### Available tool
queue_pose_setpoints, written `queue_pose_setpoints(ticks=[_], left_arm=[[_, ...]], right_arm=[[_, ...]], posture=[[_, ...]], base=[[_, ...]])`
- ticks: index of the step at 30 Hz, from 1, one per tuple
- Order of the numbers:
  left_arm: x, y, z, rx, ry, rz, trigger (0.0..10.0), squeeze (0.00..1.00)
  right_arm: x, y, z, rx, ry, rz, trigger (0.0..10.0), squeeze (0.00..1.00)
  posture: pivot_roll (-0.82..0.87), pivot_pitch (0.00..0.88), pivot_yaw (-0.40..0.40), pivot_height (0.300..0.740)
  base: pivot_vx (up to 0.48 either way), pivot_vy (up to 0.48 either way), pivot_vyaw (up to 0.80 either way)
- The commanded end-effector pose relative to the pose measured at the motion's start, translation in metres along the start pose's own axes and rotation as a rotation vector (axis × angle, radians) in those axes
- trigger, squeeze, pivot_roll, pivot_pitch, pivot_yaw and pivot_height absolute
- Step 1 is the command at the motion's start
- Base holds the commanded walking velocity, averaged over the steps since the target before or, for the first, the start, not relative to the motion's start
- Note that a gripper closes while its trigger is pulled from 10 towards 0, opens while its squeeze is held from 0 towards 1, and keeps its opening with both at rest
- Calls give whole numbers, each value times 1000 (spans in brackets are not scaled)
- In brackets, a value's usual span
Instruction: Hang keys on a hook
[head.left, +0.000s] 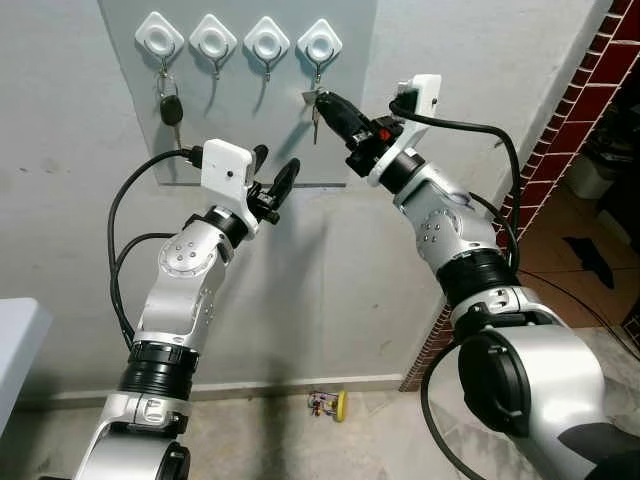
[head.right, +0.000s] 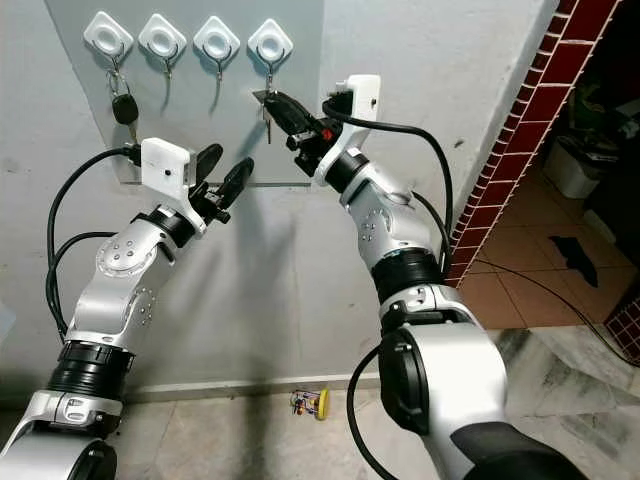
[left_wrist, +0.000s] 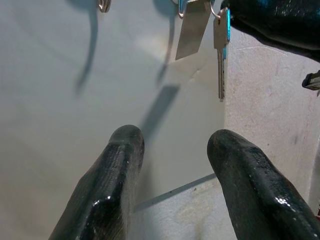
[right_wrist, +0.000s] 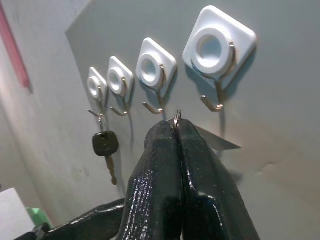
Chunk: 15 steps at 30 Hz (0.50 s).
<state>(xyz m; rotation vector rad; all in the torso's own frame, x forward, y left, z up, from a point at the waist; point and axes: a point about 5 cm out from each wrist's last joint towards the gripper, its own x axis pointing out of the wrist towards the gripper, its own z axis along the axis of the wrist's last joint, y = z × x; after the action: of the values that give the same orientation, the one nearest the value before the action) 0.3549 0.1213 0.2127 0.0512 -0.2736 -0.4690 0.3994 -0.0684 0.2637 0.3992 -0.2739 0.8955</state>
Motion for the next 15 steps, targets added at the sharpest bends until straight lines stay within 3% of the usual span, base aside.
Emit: queue_pose_setpoints(ticks=[1,15], left_arm=[[1,1,8,16,-19,1,10000,0],[-1,2,8,15,-17,10,10000,0]], right_arm=[[4,0,9,15,-19,11,10000,0],[9,-3,22,68,-36,5,10000,0]], posture=[[-14,0,-54,740],[-3,0,-62,740]], base=[[0,0,0],[0,0,0]])
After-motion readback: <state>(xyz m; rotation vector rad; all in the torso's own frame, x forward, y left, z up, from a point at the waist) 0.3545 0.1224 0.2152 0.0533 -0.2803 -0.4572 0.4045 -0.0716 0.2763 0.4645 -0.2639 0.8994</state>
